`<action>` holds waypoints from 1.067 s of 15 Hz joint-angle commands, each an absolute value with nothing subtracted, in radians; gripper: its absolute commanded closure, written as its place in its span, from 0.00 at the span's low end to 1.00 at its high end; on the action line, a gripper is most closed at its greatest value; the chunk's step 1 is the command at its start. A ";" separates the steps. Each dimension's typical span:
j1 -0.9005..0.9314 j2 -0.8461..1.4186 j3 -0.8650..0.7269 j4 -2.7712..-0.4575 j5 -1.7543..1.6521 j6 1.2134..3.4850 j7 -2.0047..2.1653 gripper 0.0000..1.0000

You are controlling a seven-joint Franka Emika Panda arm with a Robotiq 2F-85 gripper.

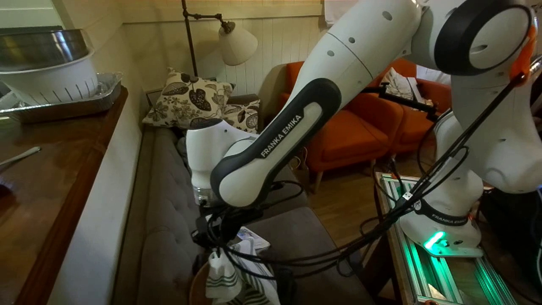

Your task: Place the white towel in the brown bowl on the couch

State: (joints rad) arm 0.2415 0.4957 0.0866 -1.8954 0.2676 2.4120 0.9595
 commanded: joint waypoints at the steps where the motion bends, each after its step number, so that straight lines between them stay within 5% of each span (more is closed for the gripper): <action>1: 0.319 0.586 0.048 -1.724 0.192 2.404 1.105 0.97; 13: 0.332 0.757 0.025 -1.484 0.127 2.228 1.200 0.97; 14: 0.330 0.767 0.029 -1.460 0.131 2.190 1.199 0.87; 15: 0.327 0.776 0.031 -1.440 0.136 2.159 1.200 0.64; 16: 0.321 0.778 0.032 -1.425 0.141 2.124 1.201 0.62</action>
